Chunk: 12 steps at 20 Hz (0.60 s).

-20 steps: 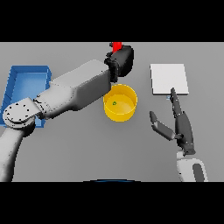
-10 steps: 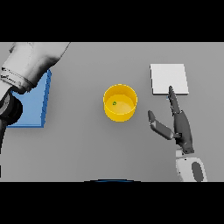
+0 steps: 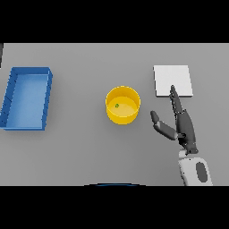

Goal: Pick up the red beaker and tilt it to pour out 1 green nut into yellow bowl. Pick up the yellow bowl and place it on the metallic measuring scale.

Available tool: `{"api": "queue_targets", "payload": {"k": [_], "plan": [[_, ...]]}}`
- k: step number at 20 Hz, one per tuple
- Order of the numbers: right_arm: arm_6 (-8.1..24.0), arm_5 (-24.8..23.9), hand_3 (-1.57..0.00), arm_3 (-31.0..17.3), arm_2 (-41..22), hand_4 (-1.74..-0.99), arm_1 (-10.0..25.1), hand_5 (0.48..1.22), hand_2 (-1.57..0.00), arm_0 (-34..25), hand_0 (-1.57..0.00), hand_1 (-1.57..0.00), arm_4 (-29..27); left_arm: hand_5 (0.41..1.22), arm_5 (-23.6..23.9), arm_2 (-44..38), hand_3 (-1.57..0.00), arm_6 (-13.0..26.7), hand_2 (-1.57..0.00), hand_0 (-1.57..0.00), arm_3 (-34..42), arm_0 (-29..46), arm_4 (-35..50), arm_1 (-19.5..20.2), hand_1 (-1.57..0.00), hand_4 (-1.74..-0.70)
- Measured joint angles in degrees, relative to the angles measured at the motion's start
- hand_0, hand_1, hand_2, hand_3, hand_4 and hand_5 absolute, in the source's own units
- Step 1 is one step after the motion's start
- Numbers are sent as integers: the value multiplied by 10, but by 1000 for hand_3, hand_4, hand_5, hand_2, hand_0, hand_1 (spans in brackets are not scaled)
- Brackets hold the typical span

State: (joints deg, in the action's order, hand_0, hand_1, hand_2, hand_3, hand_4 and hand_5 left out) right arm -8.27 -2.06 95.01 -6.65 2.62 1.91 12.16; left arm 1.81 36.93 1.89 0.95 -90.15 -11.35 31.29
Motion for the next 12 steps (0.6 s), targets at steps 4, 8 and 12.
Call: {"api": "queue_targets", "payload": {"k": [4,8,12], "plan": [[-8,16,1,-3,-1,-1157,5,666,1,5,1,1,-11,1221,47,-39,-1552,61,-1571,-1571,-26,58,83,22,-1571,-1741],[-7,14,1,-13,1,-1188,12,696,1,-4,1,1,-4,1221,75,-80,-1462,73,-1571,-1571,-32,105,157,27,-1571,-1741],[-5,6,1,-6,-7,-1199,10,707,1,-1,1,1,11,1221,96,-110,-1374,69,-1571,-1571,-35,156,215,19,-1571,-1741]]}}
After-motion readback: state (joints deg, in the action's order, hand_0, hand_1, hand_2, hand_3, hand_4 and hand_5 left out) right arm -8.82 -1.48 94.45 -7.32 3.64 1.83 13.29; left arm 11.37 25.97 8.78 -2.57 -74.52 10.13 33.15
